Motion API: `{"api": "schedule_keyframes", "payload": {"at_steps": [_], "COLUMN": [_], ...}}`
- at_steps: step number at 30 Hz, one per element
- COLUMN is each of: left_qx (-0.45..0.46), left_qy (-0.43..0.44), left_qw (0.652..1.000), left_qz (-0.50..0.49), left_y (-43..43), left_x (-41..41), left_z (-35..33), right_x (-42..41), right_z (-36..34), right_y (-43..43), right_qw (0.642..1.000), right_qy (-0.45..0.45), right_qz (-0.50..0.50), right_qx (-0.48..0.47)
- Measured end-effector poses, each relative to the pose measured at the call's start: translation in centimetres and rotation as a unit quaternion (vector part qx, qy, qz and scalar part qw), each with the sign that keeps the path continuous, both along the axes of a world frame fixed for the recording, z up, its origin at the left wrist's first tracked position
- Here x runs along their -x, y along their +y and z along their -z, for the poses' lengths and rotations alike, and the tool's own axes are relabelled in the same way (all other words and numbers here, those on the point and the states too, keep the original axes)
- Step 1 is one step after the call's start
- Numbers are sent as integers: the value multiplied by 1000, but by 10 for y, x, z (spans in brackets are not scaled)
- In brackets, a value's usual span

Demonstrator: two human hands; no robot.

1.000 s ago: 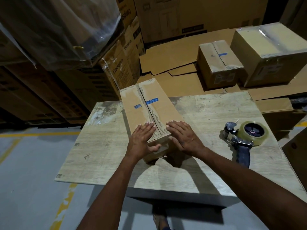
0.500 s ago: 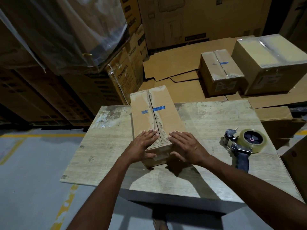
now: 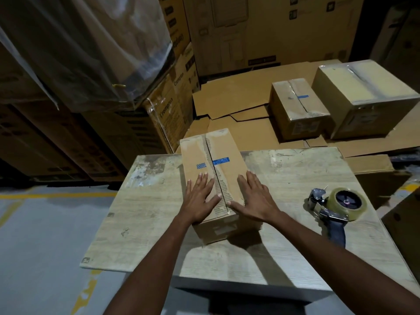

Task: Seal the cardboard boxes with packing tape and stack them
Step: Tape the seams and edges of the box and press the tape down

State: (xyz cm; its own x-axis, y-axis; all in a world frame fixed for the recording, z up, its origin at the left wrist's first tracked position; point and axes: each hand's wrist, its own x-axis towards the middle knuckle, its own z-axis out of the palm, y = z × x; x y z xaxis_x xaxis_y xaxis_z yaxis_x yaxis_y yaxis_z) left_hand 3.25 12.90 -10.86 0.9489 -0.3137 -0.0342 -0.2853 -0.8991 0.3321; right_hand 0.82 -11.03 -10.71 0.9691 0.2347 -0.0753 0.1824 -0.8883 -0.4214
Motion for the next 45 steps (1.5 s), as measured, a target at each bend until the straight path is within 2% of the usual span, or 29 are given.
{"api": "schedule_keyframes", "payload": {"at_steps": [9,13,17,20,24,35,40,42,45], "left_qx": [-18,-5,-11,-27,7,31,36,34,30], "left_qy": [-3,-15,-23,-19,-8,-17,-27,-31,-34], "left_qw": [1000,1000,994,986,982,985,986,986,983], "left_qz": [-25,16,106,166,186,168,160,163,180], "left_y": [-2,6,12,20,28,27,28,28,31], "left_x": [-17,-32,-59,-78,-86,-87,-84,-83,-88], "left_z": [5,4,-3,-3,-2,-3,-1,-1,-1], "right_x": [-4,-7,-15,-30,-39,16,11,4,-8], "right_z": [6,1,-10,-16,-17,-10,-18,-20,-23], "right_y": [4,0,6,14,8,-20,-30,-32,-26], "right_qw": [999,999,987,969,956,948,936,939,960], "right_qy": [24,0,-61,-42,-21,-11,-5,-9,-17], "right_qz": [18,-7,-127,-230,-284,-317,-350,-343,-280], "right_qx": [14,37,81,80,65,38,30,8,-18]}}
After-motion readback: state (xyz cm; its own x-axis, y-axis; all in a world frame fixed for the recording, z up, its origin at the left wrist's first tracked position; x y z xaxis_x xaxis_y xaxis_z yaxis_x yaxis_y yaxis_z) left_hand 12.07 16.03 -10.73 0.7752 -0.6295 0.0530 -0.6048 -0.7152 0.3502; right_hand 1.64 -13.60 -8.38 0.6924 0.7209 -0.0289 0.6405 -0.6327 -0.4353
